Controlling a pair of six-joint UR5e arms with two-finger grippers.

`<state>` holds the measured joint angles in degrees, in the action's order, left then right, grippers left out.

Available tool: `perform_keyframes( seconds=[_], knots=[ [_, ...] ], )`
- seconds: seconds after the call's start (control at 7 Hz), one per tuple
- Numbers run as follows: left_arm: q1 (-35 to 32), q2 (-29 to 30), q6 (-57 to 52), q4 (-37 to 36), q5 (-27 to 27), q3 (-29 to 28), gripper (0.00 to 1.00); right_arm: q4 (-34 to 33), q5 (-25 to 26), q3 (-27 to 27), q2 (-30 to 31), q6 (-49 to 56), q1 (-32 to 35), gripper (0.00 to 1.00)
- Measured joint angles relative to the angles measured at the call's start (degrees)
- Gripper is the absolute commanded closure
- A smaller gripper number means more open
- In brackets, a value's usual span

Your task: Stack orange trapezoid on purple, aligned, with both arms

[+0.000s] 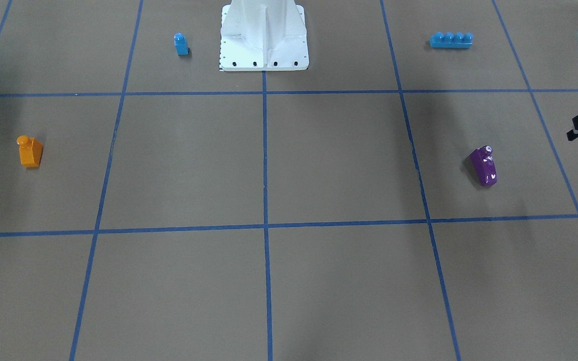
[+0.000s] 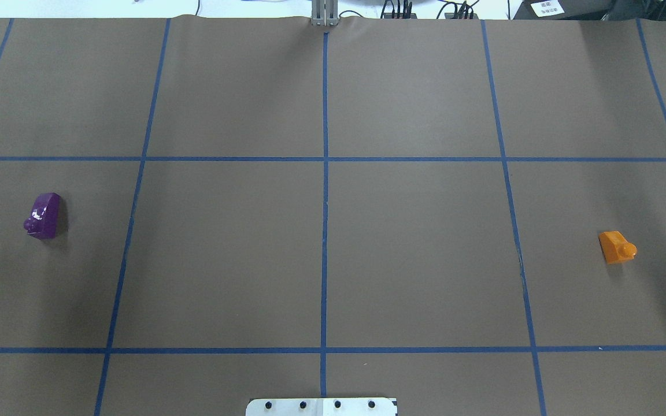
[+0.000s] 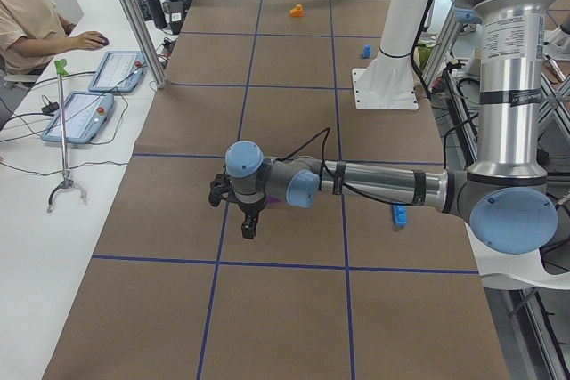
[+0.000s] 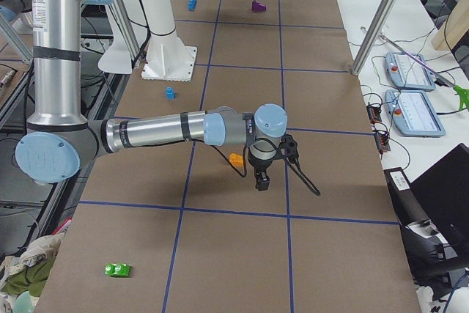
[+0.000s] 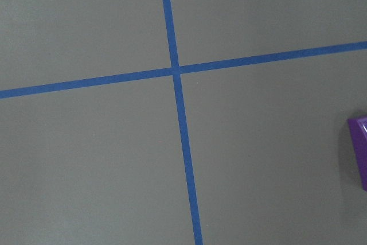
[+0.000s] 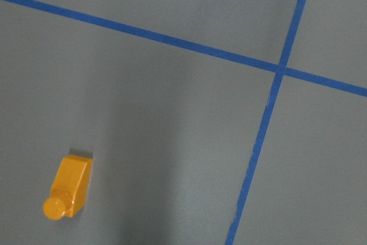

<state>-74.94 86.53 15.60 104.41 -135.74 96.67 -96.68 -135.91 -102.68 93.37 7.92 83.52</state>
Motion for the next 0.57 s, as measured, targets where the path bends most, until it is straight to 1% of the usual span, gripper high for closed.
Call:
perform_keyframes(
  seconds=[0.29,0.57],
  knots=[
    [7.6,0.3,14.8,6.8,0.1,-0.1,0.0,0.0,-1.0,0.4,-0.1,-0.1,-0.1,0.0],
    [13.6,0.4,25.1,11.3,0.7,-0.6,0.0,0.1,-1.9,0.9,-0.3,-0.1,-0.2,0.0]
  ],
)
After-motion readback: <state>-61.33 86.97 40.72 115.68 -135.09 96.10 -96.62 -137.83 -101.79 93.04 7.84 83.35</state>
